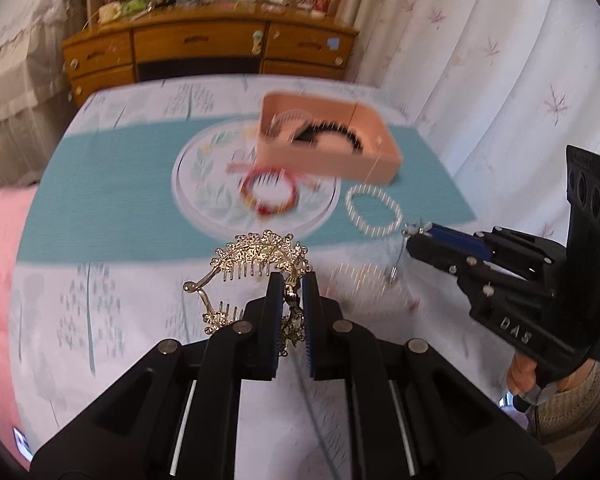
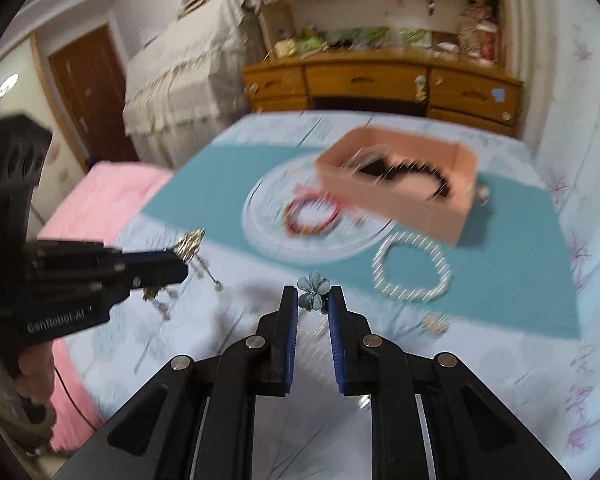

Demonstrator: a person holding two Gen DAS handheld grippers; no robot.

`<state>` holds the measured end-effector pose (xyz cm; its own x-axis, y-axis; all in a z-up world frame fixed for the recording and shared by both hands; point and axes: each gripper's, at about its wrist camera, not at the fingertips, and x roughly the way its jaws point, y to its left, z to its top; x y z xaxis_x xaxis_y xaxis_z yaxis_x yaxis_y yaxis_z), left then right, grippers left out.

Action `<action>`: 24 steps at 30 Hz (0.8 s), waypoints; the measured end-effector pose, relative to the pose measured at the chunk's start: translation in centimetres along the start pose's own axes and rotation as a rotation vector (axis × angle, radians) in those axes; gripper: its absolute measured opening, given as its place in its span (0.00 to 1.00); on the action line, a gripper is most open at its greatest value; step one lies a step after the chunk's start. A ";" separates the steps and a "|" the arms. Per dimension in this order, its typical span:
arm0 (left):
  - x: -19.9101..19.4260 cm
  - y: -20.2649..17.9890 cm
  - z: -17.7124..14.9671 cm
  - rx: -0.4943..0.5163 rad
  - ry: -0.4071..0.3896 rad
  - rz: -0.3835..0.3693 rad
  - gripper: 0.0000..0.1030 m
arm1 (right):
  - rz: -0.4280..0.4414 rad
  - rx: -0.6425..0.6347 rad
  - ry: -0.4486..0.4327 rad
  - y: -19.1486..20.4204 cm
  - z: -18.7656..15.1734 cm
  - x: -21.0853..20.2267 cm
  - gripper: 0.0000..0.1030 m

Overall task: Organize jewelry
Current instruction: 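Carry the gold comb toward the box with the left gripper while the right grasps a grey flower charm, then open both grippers over the pink box to drop comb and charm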

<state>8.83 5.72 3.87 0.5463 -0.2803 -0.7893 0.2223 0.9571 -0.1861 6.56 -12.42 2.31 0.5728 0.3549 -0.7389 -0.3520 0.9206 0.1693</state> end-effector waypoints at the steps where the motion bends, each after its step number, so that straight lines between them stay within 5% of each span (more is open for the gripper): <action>1: 0.0 -0.3 1.3 0.007 -0.018 -0.006 0.07 | -0.004 0.012 -0.014 -0.6 0.8 -0.2 0.15; 13: 7.5 -2.7 15.1 -0.073 -0.039 -0.161 0.07 | -0.057 0.232 -0.105 -10.6 10.1 3.4 0.15; 24: 17.6 -4.7 17.9 -0.122 0.049 -0.162 0.07 | -0.108 0.200 -0.016 -13.2 10.2 11.5 0.15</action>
<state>31.84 -5.05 1.33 0.4707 -0.4300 -0.7705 0.2027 0.9026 -0.3799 25.35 -18.78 -1.76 0.6110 0.2539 -0.7498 -0.1351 0.9667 0.2173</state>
